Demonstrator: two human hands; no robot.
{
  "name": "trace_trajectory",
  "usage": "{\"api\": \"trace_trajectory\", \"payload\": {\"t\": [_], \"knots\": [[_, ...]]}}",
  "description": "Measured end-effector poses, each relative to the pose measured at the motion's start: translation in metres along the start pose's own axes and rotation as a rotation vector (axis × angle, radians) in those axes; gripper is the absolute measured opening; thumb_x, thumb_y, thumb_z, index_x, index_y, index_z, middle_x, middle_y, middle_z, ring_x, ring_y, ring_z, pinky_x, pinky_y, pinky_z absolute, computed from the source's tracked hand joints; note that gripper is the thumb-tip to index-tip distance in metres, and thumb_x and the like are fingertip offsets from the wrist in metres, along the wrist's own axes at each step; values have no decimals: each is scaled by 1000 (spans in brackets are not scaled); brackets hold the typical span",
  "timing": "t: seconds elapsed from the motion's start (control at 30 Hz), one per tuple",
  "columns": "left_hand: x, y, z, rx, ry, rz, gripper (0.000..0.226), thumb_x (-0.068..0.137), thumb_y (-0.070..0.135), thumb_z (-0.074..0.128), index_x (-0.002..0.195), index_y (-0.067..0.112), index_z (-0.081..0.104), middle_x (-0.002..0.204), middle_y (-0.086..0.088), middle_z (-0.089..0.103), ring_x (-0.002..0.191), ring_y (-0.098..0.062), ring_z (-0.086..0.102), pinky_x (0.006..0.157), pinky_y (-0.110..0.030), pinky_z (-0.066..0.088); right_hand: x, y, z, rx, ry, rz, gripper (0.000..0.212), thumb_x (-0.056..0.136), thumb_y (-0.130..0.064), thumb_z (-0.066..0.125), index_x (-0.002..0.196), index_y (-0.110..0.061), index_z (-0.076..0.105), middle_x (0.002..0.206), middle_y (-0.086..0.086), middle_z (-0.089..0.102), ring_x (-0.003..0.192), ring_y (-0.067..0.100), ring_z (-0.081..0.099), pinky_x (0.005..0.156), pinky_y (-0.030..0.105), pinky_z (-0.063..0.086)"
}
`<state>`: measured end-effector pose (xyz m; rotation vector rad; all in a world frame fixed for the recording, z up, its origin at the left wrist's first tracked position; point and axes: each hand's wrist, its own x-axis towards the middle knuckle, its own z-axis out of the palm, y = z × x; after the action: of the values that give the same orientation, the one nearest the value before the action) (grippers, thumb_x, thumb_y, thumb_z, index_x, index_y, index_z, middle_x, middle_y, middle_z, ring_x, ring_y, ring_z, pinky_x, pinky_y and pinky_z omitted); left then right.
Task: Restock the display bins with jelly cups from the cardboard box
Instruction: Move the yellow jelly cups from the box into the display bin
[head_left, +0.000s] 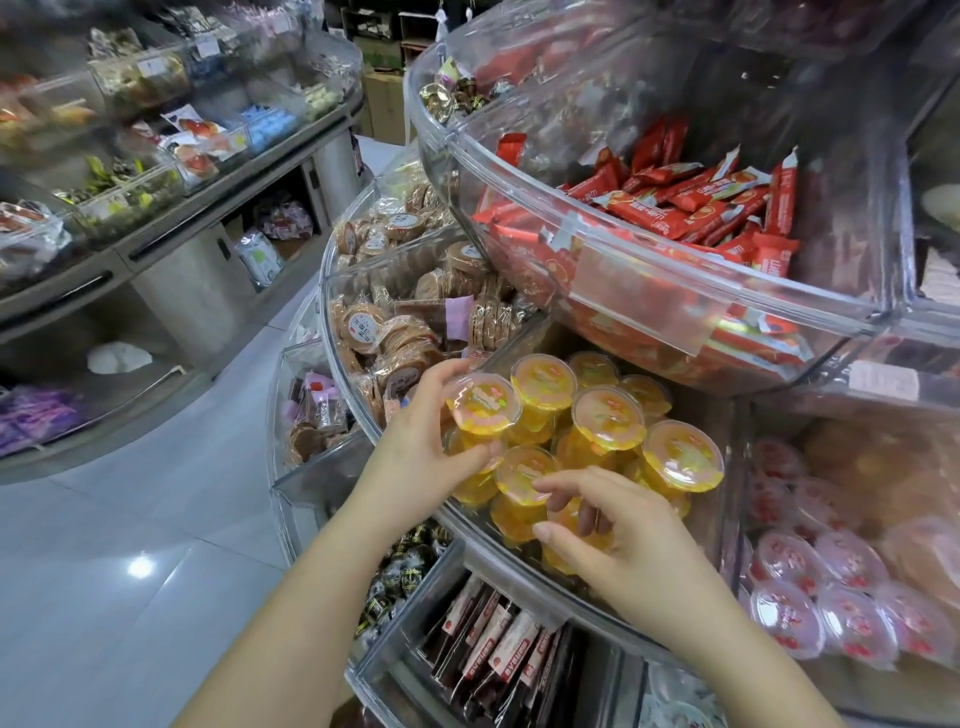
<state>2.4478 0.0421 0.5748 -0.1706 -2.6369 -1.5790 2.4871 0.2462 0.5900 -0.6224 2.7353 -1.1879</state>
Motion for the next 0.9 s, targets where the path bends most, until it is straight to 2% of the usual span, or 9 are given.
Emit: {"api": "trace_trajectory", "payload": {"t": [0.1, 0.17, 0.27, 0.37, 0.47, 0.57, 0.67, 0.77, 0.9], "knots": [[-6, -1, 1, 3, 92, 21, 76, 65, 35, 80, 125, 50, 36, 125, 18, 52, 114, 6, 50, 99, -22, 45, 0, -1, -1, -10, 1, -12, 27, 79, -36, 64, 102, -47, 56, 84, -18, 58, 78, 5, 51, 67, 9, 40], [-12, 0, -3, 22, 146, 44, 77, 64, 32, 81, 125, 46, 37, 121, 15, 50, 109, 3, 51, 92, -15, 45, 0, -3, -1, -22, 15, -26, 27, 79, -32, 67, 102, -44, 58, 83, -16, 59, 77, 6, 51, 67, 10, 40], [-34, -4, -18, -12, 190, 41, 58, 70, 26, 76, 115, 48, 47, 110, 17, 56, 98, 2, 56, 85, -14, 47, 2, -12, 4, -9, 25, -64, 25, 80, -26, 68, 102, -35, 63, 81, -14, 59, 74, 8, 51, 66, 11, 39], [-75, -21, -34, -93, 260, -68, 41, 75, 13, 73, 105, 40, 61, 98, 18, 67, 89, 1, 62, 82, -14, 48, 7, -34, 24, 53, -22, -126, 20, 81, -27, 67, 100, -33, 64, 80, -16, 59, 71, 7, 52, 65, 11, 40], [-131, -51, -46, -131, 360, -211, 35, 78, 6, 70, 95, 36, 65, 93, 16, 69, 82, 1, 63, 78, -11, 47, 10, -58, 68, 137, -212, -159, 21, 83, -25, 66, 102, -33, 64, 81, -14, 60, 72, 8, 53, 65, 10, 40], [-197, -99, -51, -194, 502, -437, 29, 81, 4, 67, 91, 32, 67, 88, 12, 71, 80, 0, 64, 75, -9, 47, 5, -75, 137, 183, -457, -189, 23, 83, -23, 66, 104, -31, 64, 83, -11, 61, 70, 6, 53, 65, 9, 38], [-267, -159, -44, -277, 656, -691, 25, 84, 3, 64, 90, 26, 67, 86, 4, 71, 76, 3, 63, 69, -5, 45, -15, -71, 225, 214, -742, -80, 22, 83, -25, 65, 105, -31, 63, 82, -9, 61, 64, 3, 50, 64, 10, 39], [-328, -225, -20, -295, 698, -913, 26, 86, 0, 59, 91, 25, 64, 90, 2, 69, 74, 6, 61, 62, -6, 45, -46, -36, 324, 119, -985, 54, 24, 85, -22, 61, 108, -26, 62, 75, -13, 55, 61, -1, 46, 65, 10, 39], [-383, -320, 36, -319, 658, -1153, 18, 87, 1, 57, 94, 16, 64, 94, -3, 66, 81, -11, 60, 69, -12, 45, -85, 53, 452, -120, -1199, 300, 15, 90, -26, 56, 104, -21, 57, 84, -8, 60, 74, 9, 51, 58, 13, 37]]}}
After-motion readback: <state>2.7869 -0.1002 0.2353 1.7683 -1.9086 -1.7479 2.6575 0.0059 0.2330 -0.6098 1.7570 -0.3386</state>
